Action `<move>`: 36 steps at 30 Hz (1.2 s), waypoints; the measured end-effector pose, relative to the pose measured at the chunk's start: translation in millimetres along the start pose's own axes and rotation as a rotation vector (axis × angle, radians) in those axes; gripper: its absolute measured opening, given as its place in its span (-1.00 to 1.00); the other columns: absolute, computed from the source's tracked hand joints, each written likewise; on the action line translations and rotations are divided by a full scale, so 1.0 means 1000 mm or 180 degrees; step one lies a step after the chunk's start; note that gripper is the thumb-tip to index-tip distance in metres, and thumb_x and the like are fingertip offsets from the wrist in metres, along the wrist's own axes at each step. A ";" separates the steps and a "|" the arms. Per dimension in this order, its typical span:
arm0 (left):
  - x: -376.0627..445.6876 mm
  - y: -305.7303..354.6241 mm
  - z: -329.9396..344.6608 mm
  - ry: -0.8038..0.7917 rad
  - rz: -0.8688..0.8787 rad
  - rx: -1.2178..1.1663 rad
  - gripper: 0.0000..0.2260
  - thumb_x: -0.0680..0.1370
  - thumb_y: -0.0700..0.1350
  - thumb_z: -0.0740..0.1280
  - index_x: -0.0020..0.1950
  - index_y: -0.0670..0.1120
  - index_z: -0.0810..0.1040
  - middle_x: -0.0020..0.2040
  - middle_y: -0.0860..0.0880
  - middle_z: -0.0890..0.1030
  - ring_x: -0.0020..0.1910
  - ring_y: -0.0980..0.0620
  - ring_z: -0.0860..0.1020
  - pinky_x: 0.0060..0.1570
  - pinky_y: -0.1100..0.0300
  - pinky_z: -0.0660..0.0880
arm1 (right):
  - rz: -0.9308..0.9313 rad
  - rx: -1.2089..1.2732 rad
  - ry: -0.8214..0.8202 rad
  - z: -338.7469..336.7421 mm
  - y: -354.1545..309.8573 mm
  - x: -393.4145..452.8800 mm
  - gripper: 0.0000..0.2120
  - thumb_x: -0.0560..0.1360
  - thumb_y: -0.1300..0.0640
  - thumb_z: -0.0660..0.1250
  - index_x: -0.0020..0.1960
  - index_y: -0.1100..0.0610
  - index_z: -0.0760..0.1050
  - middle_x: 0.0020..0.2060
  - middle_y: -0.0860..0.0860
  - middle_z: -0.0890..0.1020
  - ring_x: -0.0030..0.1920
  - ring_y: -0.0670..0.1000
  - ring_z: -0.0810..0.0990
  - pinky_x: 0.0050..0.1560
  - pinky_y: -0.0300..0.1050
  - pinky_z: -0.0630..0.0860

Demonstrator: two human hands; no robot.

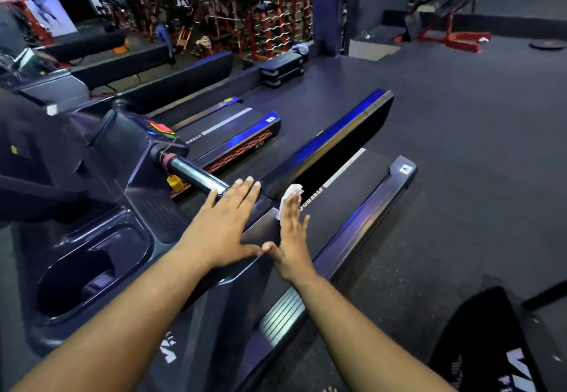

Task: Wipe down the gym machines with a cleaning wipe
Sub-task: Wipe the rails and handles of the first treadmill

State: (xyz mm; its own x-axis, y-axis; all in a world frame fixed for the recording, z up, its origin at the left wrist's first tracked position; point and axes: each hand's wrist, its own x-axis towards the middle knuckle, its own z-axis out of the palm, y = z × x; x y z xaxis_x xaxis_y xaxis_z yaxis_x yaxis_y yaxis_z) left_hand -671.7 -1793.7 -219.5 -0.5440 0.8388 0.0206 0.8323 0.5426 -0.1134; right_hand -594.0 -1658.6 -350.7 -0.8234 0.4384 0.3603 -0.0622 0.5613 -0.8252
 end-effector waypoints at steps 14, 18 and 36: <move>-0.002 0.001 0.000 0.0041 -0.0095 -0.0006 0.10 0.43 0.42 0.35 0.66 -0.01 -0.26 0.66 0.04 -0.22 0.64 0.04 -0.20 0.59 -0.02 -0.15 | 0.0352 0.0080 0.0146 -0.010 0.000 0.012 0.16 0.28 -0.71 -0.17 0.59 0.01 -0.36 0.59 -0.06 -0.36 0.60 -0.03 -0.36 0.51 0.41 -0.31; -0.003 0.003 -0.002 0.0039 -0.0168 0.0014 0.11 0.44 0.42 0.34 0.65 -0.03 -0.28 0.66 0.02 -0.23 0.64 0.03 -0.20 0.60 -0.04 -0.14 | 0.0306 -0.0114 0.0021 -0.021 -0.014 0.022 0.22 0.26 -0.71 -0.14 0.59 0.08 -0.36 0.58 -0.04 -0.35 0.58 -0.05 -0.40 0.53 0.36 -0.30; -0.085 -0.019 0.001 0.0014 -0.0696 0.0010 0.15 0.42 0.48 0.30 0.65 -0.08 -0.31 0.68 -0.02 -0.20 0.65 0.03 -0.20 0.61 -0.11 -0.10 | -0.1638 -0.1952 -0.0853 -0.009 -0.071 -0.026 0.13 0.31 -0.57 0.11 0.66 0.10 0.01 0.65 0.01 -0.01 0.64 -0.04 -0.12 0.40 0.63 -0.09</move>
State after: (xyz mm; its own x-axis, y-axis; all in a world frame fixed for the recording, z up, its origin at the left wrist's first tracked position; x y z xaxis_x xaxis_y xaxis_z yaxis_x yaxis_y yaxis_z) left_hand -641.1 -1875.4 -220.1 -0.7111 0.7014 0.0493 0.6942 0.7115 -0.1089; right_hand -563.6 -1703.6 -297.3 -0.8870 -0.1143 0.4474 -0.2128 0.9611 -0.1762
